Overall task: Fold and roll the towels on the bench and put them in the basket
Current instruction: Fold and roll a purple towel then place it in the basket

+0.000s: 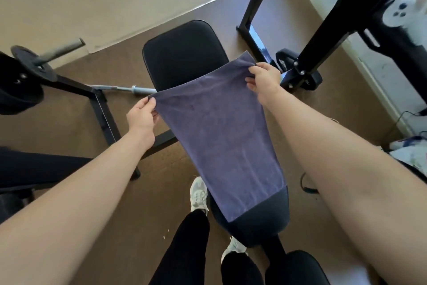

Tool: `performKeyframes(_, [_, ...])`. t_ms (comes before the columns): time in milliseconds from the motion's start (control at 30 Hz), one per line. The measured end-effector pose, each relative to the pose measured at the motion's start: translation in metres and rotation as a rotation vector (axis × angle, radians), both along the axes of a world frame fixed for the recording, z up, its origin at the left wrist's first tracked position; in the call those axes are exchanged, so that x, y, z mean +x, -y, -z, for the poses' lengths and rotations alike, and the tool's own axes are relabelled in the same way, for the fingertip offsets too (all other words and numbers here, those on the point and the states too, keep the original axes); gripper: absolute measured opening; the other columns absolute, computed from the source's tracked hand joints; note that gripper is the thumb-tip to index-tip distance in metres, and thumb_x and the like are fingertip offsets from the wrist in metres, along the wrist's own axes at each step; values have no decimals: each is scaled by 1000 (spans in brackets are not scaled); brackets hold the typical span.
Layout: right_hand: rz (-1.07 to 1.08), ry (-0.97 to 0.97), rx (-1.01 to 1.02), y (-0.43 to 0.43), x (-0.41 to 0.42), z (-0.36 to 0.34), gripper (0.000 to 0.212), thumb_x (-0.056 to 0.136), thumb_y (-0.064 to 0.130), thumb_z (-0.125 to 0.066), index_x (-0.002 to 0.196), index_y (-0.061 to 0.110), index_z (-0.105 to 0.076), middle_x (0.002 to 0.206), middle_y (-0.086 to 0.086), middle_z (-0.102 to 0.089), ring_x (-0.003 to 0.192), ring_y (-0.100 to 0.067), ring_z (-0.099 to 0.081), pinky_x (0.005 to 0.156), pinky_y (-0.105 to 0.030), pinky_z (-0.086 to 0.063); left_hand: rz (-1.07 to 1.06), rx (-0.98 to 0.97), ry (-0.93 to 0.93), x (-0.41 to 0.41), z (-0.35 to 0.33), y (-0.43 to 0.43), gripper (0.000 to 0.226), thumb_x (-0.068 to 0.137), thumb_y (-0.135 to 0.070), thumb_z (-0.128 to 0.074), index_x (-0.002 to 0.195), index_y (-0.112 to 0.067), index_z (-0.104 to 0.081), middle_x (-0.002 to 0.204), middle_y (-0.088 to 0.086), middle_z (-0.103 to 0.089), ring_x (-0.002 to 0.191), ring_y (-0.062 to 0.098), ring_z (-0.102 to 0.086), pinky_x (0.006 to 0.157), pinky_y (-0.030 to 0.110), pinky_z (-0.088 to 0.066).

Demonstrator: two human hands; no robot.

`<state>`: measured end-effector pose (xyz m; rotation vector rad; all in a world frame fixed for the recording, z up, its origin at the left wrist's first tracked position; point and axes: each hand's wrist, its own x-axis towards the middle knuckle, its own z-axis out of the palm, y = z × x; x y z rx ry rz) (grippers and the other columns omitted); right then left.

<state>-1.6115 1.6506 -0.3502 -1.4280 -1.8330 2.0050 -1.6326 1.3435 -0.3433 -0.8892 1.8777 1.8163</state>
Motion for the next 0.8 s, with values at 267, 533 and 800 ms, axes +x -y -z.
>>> performKeyframes(267, [-104, 17, -178, -15, -27, 26, 38, 101, 35, -62, 135, 18, -58, 114, 1, -65, 97, -18, -67, 76, -29, -56, 28, -96, 64, -33, 18, -21, 25, 103, -30, -64, 128, -27, -66, 116, -8, -71, 104, 14, -66, 71, 25, -51])
performKeyframes(533, [-67, 88, -95, -19, 64, 79, 35, 97, 23, -67, 131, 13, -62, 105, -6, -66, 87, -20, -65, 67, -27, -52, -7, -154, 265, 40, 77, -12, 22, 95, -20, -53, 111, -13, -67, 114, 5, -72, 93, 16, -65, 72, 30, -47])
performKeyframes(800, [-101, 340, 177, -5, 213, 162, 6, 87, 15, -71, 89, 20, -71, 88, -1, -71, 83, -16, -65, 79, -32, -53, 145, -196, 466, 205, 160, -36, 4, 98, -10, -62, 96, -12, -64, 87, 4, -65, 73, 16, -60, 69, 29, -50])
